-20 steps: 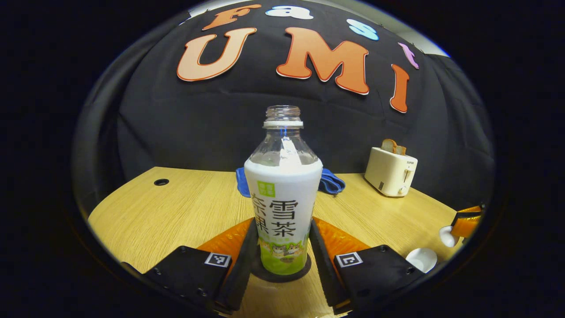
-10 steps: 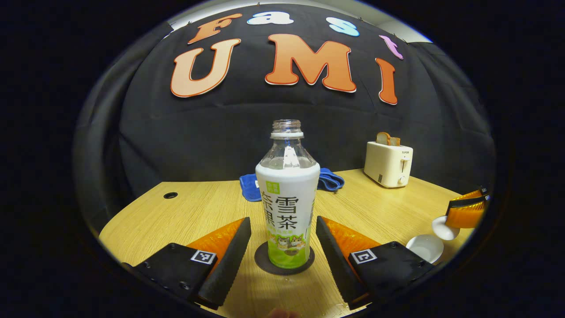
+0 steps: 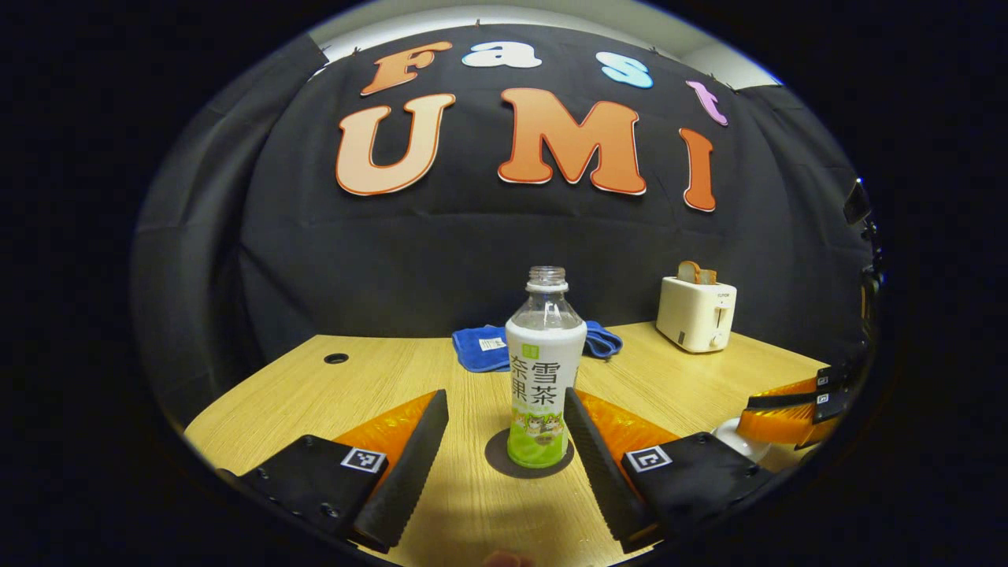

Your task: Open the teacup lid with one hand, grasp the water bottle and pour water into the teacup with the other hand; after pouring, place the water bottle on the coaster and then close the teacup lid.

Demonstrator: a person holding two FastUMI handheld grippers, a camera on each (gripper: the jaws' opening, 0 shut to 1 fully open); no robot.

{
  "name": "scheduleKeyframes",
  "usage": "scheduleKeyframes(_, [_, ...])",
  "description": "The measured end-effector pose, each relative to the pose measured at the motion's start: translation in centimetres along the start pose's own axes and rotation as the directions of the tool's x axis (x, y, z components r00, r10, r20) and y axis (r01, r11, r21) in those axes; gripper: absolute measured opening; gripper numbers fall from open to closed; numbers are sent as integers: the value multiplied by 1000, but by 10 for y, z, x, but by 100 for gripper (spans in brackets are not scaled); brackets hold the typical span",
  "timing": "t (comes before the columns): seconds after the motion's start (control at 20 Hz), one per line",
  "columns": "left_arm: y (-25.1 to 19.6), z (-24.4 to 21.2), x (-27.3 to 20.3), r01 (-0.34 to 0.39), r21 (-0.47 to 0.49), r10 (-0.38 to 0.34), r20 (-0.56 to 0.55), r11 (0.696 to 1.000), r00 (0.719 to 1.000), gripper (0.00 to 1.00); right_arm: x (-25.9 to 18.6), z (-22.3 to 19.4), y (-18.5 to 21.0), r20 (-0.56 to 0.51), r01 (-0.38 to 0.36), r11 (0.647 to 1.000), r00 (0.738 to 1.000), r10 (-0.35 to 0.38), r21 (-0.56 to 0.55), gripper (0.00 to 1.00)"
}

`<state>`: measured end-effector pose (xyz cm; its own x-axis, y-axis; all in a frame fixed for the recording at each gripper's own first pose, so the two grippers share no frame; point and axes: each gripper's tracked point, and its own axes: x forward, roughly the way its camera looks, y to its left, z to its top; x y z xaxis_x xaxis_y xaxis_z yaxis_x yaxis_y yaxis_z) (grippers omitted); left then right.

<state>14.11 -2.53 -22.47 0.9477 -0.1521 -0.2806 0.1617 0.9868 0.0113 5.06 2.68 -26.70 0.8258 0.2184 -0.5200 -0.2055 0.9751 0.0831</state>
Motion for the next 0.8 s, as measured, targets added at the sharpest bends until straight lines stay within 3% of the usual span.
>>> scheduleKeyframes(0.3, [7,3,-18,-6,0,6,21,1000,1000,95,2,-9,-1,-18,-3,1000,1000,3,13,20])
scheduleKeyframes(0.45, [8,5,-27,-11,-16,12,27,1000,1000,95,0,-9,-2,-12,13,1000,1000,-13,5,26])
scheduleKeyframes(0.55, [4,8,-33,-7,-19,8,35,1000,999,94,-1,-5,-3,-4,29,1000,1000,-29,-1,32])
scheduleKeyframes(0.6, [2,13,-37,-7,-20,8,43,1000,999,94,-6,0,-3,9,34,999,999,-34,-1,43])
scheduleKeyframes(0.8, [0,29,-54,2,-27,0,80,1000,997,94,-26,31,-7,95,50,998,994,-52,28,62])
